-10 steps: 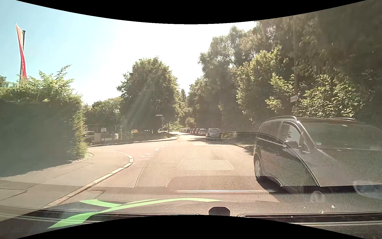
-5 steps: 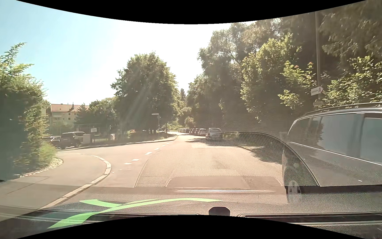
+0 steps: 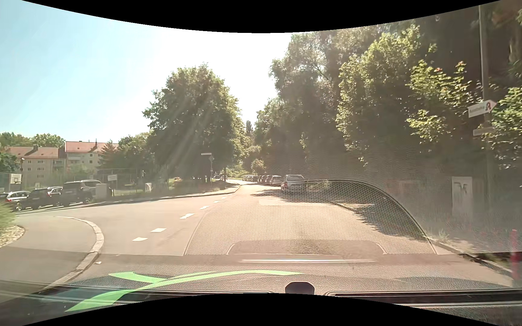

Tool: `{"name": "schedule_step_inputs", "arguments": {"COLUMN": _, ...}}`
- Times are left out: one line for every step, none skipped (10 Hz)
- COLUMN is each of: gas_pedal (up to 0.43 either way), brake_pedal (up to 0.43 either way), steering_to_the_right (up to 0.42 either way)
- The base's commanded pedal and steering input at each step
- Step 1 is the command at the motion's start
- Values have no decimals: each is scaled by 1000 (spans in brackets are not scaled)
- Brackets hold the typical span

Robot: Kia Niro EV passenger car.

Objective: Follow the waypoints while adhering to traffic rules and regulations

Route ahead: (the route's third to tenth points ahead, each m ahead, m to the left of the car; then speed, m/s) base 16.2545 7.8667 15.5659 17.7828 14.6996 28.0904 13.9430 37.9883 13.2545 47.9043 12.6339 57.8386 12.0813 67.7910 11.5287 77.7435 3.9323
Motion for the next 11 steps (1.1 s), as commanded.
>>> {"name": "schedule_step_inputs", "arguments": {"gas_pedal": 0, "brake_pedal": 0, "steering_to_the_right": 3}}
{"name": "schedule_step_inputs", "arguments": {"gas_pedal": 0, "brake_pedal": 0, "steering_to_the_right": 3}}
{"name": "schedule_step_inputs", "arguments": {"gas_pedal": 0, "brake_pedal": 0, "steering_to_the_right": 3}}
{"name": "schedule_step_inputs", "arguments": {"gas_pedal": 0, "brake_pedal": 0, "steering_to_the_right": 3}}
{"name": "schedule_step_inputs", "arguments": {"gas_pedal": 0, "brake_pedal": 0, "steering_to_the_right": 4}}
{"name": "schedule_step_inputs", "arguments": {"gas_pedal": 0, "brake_pedal": 0, "steering_to_the_right": 5}}
{"name": "schedule_step_inputs", "arguments": {"gas_pedal": 0, "brake_pedal": 0, "steering_to_the_right": 6}}
{"name": "schedule_step_inputs", "arguments": {"gas_pedal": 0, "brake_pedal": 0, "steering_to_the_right": 6}}
{"name": "schedule_step_inputs", "arguments": {"gas_pedal": 0, "brake_pedal": 0, "steering_to_the_right": 6}}
{"name": "schedule_step_inputs", "arguments": {"gas_pedal": 0, "brake_pedal": 0, "steering_to_the_right": 6}}
{"name": "schedule_step_inputs", "arguments": {"gas_pedal": 0, "brake_pedal": 0, "steering_to_the_right": 6}}
